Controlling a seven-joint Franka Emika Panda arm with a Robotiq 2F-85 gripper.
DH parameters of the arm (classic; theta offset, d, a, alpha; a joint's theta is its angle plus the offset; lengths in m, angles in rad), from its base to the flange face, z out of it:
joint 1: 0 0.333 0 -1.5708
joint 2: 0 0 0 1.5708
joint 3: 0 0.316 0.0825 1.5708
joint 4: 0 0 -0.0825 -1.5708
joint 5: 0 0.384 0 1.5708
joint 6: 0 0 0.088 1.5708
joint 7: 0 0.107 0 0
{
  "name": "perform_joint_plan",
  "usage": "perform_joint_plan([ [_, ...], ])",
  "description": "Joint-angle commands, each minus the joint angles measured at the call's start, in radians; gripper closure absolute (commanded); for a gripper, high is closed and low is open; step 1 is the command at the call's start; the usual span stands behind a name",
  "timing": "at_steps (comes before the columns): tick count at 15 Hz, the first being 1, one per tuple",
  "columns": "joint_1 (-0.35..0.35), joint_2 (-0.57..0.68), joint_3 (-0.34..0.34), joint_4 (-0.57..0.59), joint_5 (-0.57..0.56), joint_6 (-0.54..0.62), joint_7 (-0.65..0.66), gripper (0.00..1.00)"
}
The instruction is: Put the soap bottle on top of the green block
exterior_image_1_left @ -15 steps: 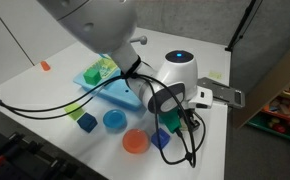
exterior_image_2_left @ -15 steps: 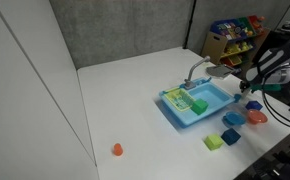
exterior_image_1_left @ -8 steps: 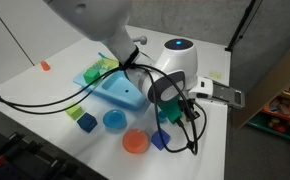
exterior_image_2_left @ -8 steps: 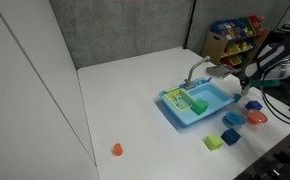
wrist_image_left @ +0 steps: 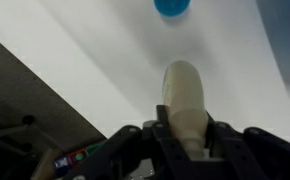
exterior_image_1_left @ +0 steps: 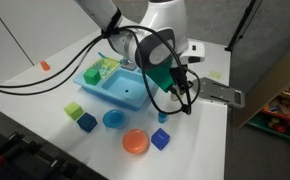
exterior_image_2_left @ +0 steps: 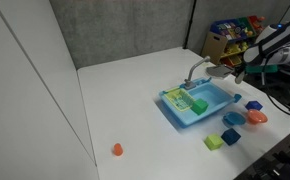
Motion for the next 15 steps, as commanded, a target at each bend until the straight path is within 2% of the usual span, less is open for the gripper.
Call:
perform_joint_plan([
  [1,0.020,-0.132,0.036,-0.121,-0.034,-0.032,-0.035,0.90],
  [9,0.007,-0.348,0.159,-0.344,-0.040,-0.096,-0.174,0.91],
  [10,0.027,-0.273,0.136,-0.279,-0.046,-0.066,-0.122,0.67],
  [15,0.023,-0.322,0.148,-0.328,-0.044,-0.080,-0.142,0.67],
])
